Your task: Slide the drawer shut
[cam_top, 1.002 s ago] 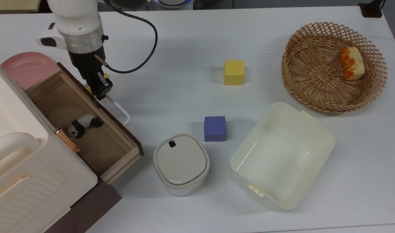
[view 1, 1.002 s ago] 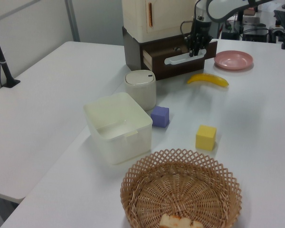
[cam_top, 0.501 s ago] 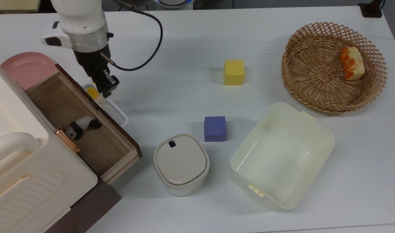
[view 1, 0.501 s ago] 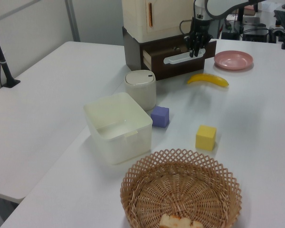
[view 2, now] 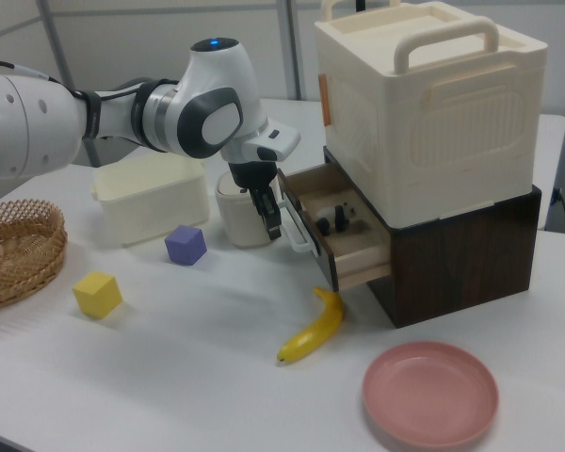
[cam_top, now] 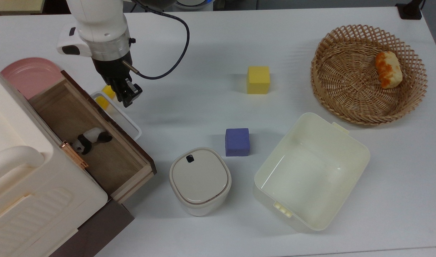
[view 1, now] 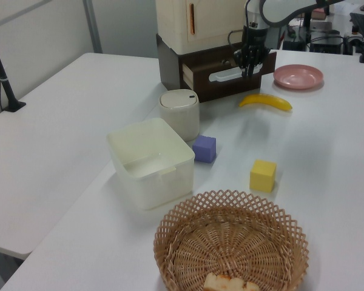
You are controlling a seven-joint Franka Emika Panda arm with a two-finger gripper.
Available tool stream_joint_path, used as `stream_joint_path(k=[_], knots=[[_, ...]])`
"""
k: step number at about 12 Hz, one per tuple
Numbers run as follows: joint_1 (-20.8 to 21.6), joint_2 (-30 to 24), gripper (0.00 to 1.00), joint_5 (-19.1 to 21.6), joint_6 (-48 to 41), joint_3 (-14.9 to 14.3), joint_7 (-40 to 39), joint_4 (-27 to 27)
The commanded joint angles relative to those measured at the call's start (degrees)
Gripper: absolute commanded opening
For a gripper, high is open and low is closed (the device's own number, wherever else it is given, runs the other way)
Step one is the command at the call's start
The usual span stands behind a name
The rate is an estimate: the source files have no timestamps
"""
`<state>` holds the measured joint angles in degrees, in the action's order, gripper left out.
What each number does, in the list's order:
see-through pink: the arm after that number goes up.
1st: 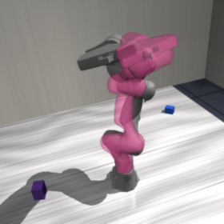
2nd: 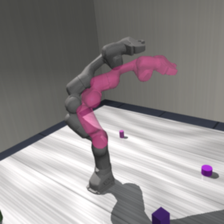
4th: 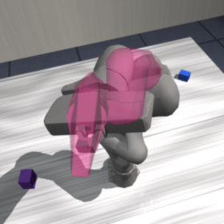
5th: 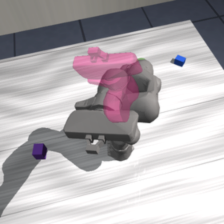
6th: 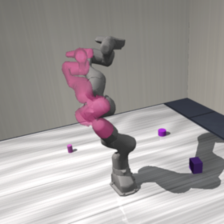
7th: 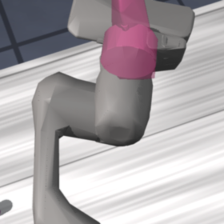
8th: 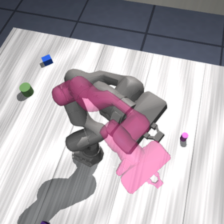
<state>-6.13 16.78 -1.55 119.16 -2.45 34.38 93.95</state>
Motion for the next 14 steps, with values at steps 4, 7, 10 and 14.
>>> stream_joint_path(k=[4, 7, 10, 14], knots=[[0.1, 0.8, 0.22, -0.7, 2.4, -0.1, -0.6, 0.3], [-0.3, 2.0, 0.22, -0.7, 4.1, -0.5, -0.6, 0.0], [-1.4, 2.6, 0.22, -0.7, 8.1, -0.7, -0.5, -0.2], [-2.2, 4.4, 0.23, -0.5, 11.5, -1.2, 0.1, -1.0]])
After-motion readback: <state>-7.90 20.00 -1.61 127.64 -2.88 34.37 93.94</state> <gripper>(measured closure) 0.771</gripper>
